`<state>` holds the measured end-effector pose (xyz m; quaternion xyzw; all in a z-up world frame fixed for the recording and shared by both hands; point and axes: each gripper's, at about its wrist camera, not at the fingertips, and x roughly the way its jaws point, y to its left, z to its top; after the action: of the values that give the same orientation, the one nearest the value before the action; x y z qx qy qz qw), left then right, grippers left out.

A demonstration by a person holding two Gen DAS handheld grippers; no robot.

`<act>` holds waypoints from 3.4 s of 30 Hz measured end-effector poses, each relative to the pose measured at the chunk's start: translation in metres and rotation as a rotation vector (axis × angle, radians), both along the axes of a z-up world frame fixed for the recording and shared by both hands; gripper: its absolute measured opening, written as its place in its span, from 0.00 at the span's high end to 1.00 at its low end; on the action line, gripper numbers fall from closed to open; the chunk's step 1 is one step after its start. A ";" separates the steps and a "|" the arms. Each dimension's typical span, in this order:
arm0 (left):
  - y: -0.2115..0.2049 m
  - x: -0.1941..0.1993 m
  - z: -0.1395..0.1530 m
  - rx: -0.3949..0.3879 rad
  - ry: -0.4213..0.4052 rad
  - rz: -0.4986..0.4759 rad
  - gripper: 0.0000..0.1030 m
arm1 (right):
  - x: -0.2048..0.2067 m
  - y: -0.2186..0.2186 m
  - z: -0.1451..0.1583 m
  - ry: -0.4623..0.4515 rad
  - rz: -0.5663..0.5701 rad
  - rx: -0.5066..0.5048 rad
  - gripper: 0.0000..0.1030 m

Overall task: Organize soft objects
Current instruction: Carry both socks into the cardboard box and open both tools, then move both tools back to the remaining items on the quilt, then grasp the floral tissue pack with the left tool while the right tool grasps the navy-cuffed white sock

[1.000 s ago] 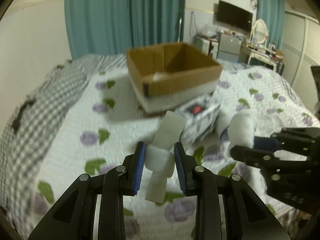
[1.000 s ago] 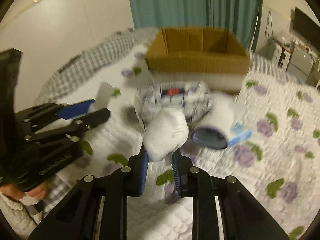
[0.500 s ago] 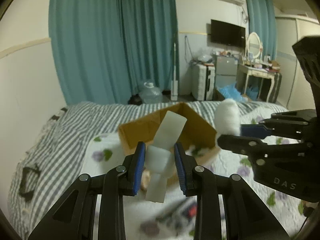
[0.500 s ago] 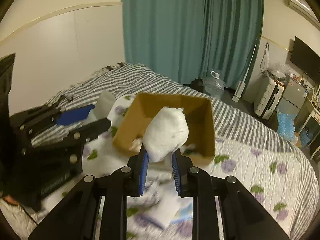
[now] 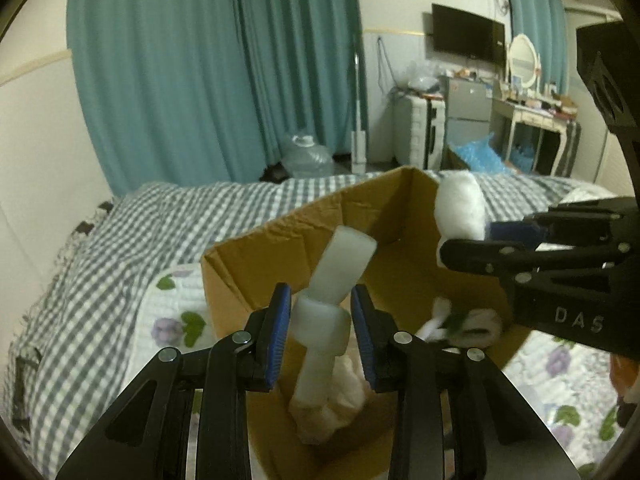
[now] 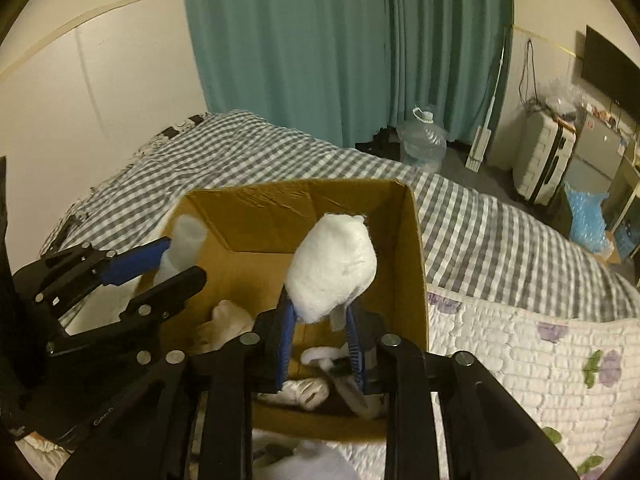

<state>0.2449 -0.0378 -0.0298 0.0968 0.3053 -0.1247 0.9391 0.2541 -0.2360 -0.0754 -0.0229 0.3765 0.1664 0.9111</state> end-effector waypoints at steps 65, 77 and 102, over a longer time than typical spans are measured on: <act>0.028 -0.146 -0.058 -0.131 0.138 -0.035 0.07 | -0.154 -0.049 -0.057 0.002 -0.210 -0.003 0.02; 0.013 -0.109 -0.084 -0.088 0.109 -0.189 0.09 | -0.148 -0.044 -0.068 0.026 -0.214 -0.013 0.02; 0.060 -0.138 -0.073 -0.047 0.045 0.156 0.52 | -0.127 0.018 -0.119 0.068 -0.118 -0.198 0.21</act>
<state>0.1073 0.0217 -0.1027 0.0480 0.3301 -0.0602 0.9408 0.1272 -0.2184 -0.1945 -0.0847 0.4225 0.0753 0.8992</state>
